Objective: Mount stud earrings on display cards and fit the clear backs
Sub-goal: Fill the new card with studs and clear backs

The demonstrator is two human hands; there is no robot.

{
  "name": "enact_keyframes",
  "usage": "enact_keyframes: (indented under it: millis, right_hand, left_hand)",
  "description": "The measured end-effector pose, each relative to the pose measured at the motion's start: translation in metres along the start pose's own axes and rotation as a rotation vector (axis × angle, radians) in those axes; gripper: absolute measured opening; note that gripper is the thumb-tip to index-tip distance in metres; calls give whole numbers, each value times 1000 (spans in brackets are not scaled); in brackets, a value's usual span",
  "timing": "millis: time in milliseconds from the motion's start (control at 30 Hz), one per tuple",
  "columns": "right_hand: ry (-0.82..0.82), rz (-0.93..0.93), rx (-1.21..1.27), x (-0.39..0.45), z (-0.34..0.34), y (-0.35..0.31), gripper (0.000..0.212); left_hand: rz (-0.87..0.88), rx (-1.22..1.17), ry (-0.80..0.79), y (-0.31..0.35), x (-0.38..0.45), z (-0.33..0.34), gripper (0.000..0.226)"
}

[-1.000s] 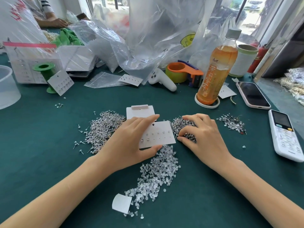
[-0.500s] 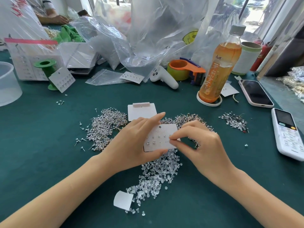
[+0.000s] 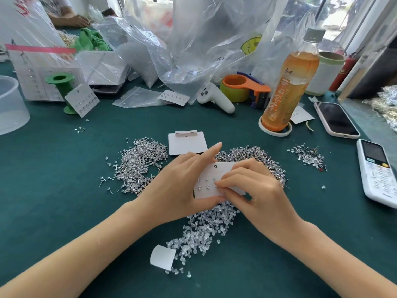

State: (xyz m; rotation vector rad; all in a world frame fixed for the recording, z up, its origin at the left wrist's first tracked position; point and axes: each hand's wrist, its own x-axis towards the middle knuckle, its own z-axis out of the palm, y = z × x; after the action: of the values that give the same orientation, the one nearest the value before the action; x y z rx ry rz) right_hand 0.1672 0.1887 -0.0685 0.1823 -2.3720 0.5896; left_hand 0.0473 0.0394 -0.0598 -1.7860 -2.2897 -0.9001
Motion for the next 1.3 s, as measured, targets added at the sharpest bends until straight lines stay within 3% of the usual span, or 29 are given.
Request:
enact_keyframes:
  millis: [233,367,500,667,833,1300]
  right_hand:
    - [-21,26,12,0,-1,1,10]
    - [79,238,129,5,-12,4,17]
    - [224,429,68,6,-29,25,15]
    - [10,412,-188,-1,-27,43,7]
    - [-174,404,-188,0,-15,42,9]
    - [-145,418,-304,6,1,39,7]
  left_hand:
    - [-58,-75,-21,-2,-1,2,88]
    - [-103,-106,-11,-5,-2,3,91]
    - [-170,-147,-6,-9,-3,2,91]
    - [-255,-127,18,-14,-2,3,92]
    - [-280,-84,17,-17,-2,4,94]
    - [-285,-54,6,-19,-3,5,90]
